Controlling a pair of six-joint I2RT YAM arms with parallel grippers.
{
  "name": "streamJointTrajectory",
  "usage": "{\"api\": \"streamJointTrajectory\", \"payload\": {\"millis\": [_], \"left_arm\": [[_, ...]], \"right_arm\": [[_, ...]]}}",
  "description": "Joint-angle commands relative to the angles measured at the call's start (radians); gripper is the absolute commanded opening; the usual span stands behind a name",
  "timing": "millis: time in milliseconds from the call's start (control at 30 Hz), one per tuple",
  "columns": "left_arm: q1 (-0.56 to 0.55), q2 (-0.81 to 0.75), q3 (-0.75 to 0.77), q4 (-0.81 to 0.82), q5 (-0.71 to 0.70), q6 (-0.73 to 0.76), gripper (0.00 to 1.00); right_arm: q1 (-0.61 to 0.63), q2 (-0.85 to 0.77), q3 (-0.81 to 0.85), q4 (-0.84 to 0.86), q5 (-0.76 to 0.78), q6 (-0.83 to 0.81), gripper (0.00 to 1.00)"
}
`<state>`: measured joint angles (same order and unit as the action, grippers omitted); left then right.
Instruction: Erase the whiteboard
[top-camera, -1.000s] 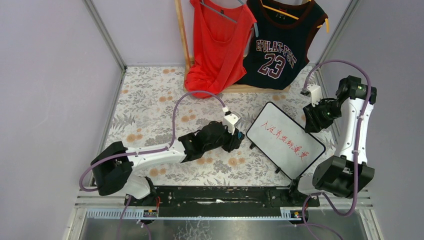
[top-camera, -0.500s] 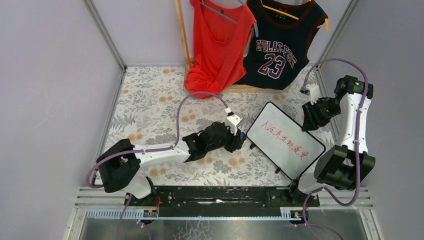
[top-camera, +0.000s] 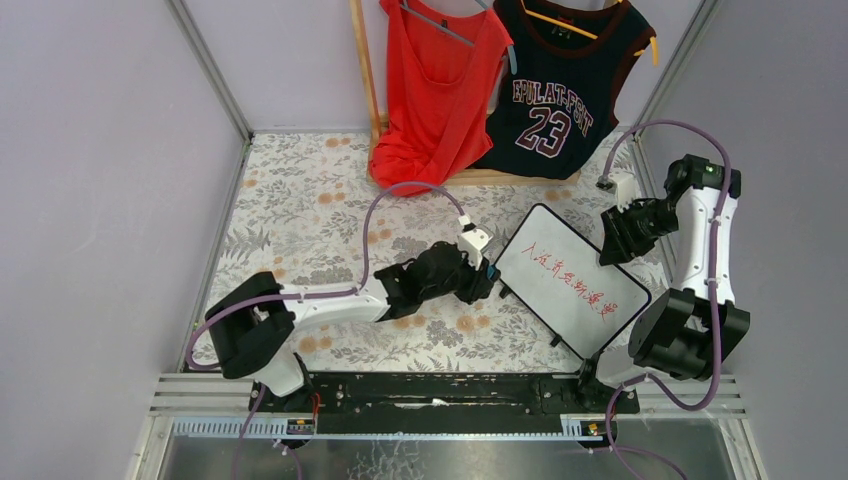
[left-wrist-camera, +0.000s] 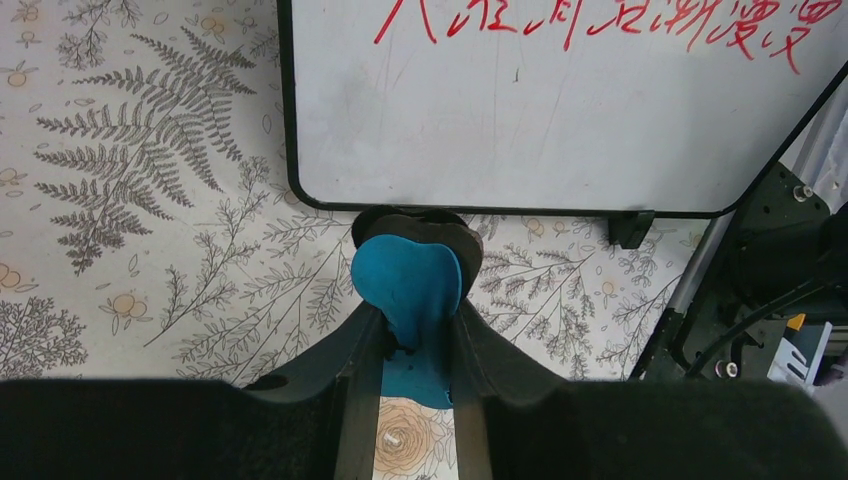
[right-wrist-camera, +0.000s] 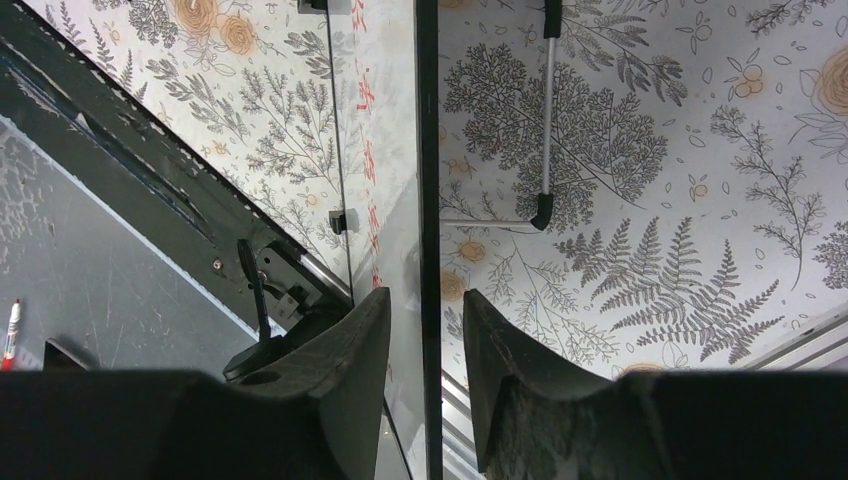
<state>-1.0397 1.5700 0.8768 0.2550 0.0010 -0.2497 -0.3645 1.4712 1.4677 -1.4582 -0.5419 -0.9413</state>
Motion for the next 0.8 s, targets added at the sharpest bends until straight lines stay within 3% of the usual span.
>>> {"api": "streamJointTrajectory", "payload": {"millis": [0,300,367,400,433,767], "left_arm": [[-0.002,0.016,0.049,0.075,0.011,-0.002,0.0],[-0.015,0.041,0.082,0.072,0.014,0.0,0.0],[-0.016,0.044,0.086,0.072,0.014,0.0,0.0],[-0.017,0.046,0.087,0.073,0.014,0.0,0.0],[-0.018,0.051,0.093,0.072,0.014,0.0,0.0],[-0.029,0.13,0.202,0.059,-0.01,0.015,0.0]], "right_arm": [[0.016,0.009,-0.014,-0.02,-0.038,0.011,0.39],[0.021,0.008,-0.043,-0.019,-0.042,0.005,0.35],[0.021,0.008,-0.045,-0.02,-0.041,0.004,0.27],[0.021,0.008,-0.047,-0.019,-0.041,0.003,0.18],[0.02,0.011,-0.046,-0.019,-0.04,0.006,0.0],[0.022,0.021,-0.051,-0.019,-0.041,0.005,0.0]]}}
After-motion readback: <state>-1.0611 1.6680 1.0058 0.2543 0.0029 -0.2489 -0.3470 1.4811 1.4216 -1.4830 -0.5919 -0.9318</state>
